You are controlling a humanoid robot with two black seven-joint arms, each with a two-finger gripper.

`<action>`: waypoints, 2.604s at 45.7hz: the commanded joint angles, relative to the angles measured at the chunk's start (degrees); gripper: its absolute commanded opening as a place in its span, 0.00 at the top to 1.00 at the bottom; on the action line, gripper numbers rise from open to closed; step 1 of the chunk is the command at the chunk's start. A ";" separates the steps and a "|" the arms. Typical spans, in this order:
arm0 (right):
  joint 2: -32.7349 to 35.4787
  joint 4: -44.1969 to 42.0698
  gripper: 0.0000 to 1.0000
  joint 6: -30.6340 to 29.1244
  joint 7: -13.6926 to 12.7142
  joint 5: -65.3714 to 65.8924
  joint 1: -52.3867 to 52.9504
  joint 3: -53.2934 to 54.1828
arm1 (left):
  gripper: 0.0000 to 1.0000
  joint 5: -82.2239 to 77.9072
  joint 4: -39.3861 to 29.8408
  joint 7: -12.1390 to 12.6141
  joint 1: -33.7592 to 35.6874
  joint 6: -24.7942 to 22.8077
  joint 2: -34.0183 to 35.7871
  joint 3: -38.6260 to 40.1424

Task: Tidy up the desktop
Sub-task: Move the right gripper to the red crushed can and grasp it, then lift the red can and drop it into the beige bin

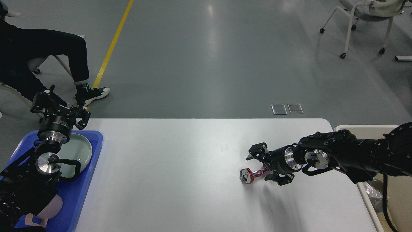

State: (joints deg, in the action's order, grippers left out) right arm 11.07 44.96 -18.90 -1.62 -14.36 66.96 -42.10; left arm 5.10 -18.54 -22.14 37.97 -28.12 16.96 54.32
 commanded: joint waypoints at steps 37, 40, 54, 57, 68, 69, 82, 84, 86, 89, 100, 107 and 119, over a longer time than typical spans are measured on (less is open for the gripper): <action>-2.37 -5.50 0.34 9.06 0.22 0.91 -4.99 -0.53 | 0.03 0.00 0.00 -0.01 0.00 0.00 0.00 0.00; -2.37 -5.50 0.34 9.06 0.21 0.91 -4.99 -0.44 | 0.03 0.00 0.00 -0.01 0.00 0.00 0.00 0.00; -2.11 -5.15 0.66 8.53 0.30 0.91 -4.73 -0.18 | 0.03 0.00 0.00 0.07 0.00 0.00 0.00 0.00; -2.11 -4.97 0.70 8.36 0.30 0.91 -4.64 -0.17 | 0.04 0.00 0.00 -0.01 0.00 0.00 0.00 0.00; -1.32 -2.78 0.70 7.83 0.30 0.91 -1.57 -0.52 | 0.03 0.00 0.00 0.07 0.00 0.00 0.00 0.00; -0.88 -2.16 0.70 7.83 0.22 0.91 -1.04 -0.53 | 0.03 0.00 0.00 -0.01 0.00 0.00 0.00 0.00; 8.96 7.24 0.70 5.02 0.30 0.91 9.41 0.09 | 0.03 0.00 0.00 -0.01 0.00 0.00 -0.18 0.00; 10.80 9.00 0.70 4.23 0.21 0.82 11.87 0.09 | 0.04 0.00 0.00 -0.01 0.00 0.00 0.00 0.00; 12.48 10.67 0.70 3.61 0.21 0.82 14.24 0.09 | 0.03 0.00 0.00 -0.01 0.00 0.00 0.00 0.00; 15.29 12.69 0.70 2.82 0.21 0.82 17.94 0.00 | 0.04 0.00 0.00 -0.01 0.00 0.00 0.00 0.00; 23.55 15.86 0.70 -2.89 0.21 0.82 31.30 -0.17 | 0.03 0.00 0.00 -0.01 0.00 0.00 0.00 0.00; 26.37 15.86 0.70 -4.39 0.21 0.91 35.78 -0.35 | 0.03 0.00 0.00 -0.01 0.00 0.00 0.00 0.00; 29.09 13.49 0.70 -2.02 0.21 1.00 35.27 -1.49 | 0.03 0.00 0.00 -0.01 0.00 0.00 0.00 0.00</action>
State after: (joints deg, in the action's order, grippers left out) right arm 38.90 59.96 -22.51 -1.41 -13.38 103.74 -42.99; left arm 5.10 -18.55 -22.14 37.97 -28.12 16.96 54.32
